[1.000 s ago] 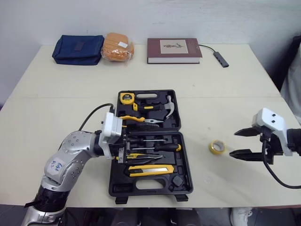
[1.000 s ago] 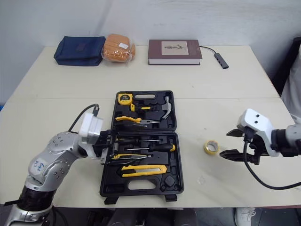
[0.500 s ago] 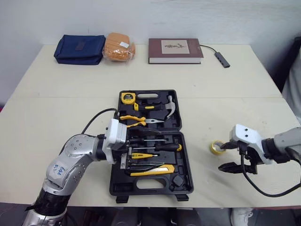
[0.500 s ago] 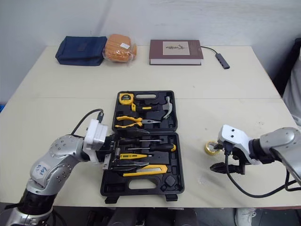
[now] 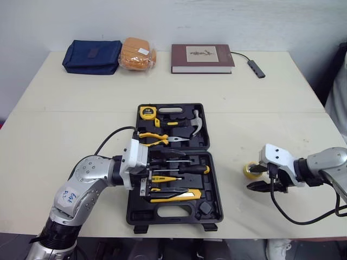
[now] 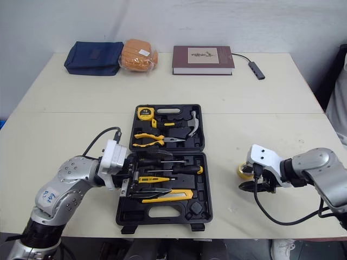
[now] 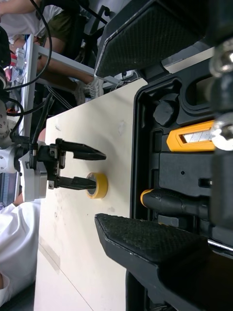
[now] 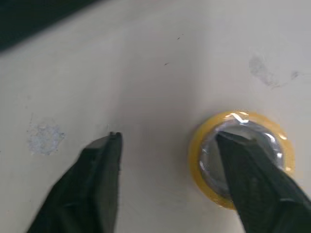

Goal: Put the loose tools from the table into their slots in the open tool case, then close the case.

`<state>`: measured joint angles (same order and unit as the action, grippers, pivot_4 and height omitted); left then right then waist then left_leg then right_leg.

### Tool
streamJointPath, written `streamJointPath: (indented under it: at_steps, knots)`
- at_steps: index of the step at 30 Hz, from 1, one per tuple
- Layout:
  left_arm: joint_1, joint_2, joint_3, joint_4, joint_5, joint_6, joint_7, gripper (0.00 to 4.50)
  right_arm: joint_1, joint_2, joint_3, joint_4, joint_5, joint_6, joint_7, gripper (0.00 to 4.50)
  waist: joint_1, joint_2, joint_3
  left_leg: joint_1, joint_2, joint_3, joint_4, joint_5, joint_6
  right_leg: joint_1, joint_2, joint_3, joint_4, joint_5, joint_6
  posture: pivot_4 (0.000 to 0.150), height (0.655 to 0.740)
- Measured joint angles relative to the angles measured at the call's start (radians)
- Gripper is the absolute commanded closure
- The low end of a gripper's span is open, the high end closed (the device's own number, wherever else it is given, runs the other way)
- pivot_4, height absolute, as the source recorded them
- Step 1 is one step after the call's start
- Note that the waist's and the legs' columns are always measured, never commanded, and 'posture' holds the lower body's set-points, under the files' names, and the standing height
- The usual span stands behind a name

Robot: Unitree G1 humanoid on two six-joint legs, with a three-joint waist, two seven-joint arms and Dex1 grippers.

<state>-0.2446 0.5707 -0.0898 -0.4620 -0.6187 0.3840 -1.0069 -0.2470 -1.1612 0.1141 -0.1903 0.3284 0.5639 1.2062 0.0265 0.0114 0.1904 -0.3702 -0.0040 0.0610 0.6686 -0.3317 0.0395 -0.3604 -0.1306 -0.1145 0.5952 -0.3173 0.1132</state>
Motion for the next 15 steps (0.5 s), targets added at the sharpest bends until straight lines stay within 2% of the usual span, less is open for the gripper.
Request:
streamJointPath:
  at_steps: [3, 4, 11, 15]
  knots:
    - [0.0, 0.0, 0.0, 0.0, 0.002, 0.0, 0.001, 0.0, -0.007, 0.0, 0.01, 0.004, -0.034, -0.022, 0.008, 4.12, -0.001, 0.0, 0.0, 0.0, 0.0, 0.0, 0.0, 0.0, 0.0, 0.0, 0.0, 0.0, 0.0, 0.0, 0.0, 0.15, 0.74]
    - [0.002, 0.0, 0.0, 0.0, 0.002, 0.0, 0.001, 0.0, -0.015, -0.002, 0.009, 0.004, -0.041, -0.029, 0.017, 4.46, -0.001, 0.0, 0.0, 0.0, 0.0, 0.0, 0.0, 0.0, 0.0, 0.0, 0.0, 0.0, 0.001, 0.0, 0.0, 0.15, 0.74]
    - [0.016, 0.011, -0.005, -0.021, 0.001, 0.001, -0.005, 0.0, -0.024, 0.0, -0.002, -0.015, -0.028, -0.101, 0.092, 4.46, -0.002, -0.001, 0.0, 0.0, 0.0, 0.0, 0.0, 0.0, 0.0, 0.0, 0.0, 0.0, 0.002, 0.0, 0.0, 0.15, 0.74]
    - [0.024, 0.04, 0.011, -0.04, -0.004, -0.013, -0.035, 0.0, -0.059, 0.016, -0.005, -0.136, 0.055, -0.09, 0.143, 4.46, -0.004, -0.001, 0.0, 0.001, 0.001, 0.0, 0.0, 0.0, 0.0, 0.0, 0.0, 0.0, 0.002, 0.0, 0.0, 0.15, 0.74]
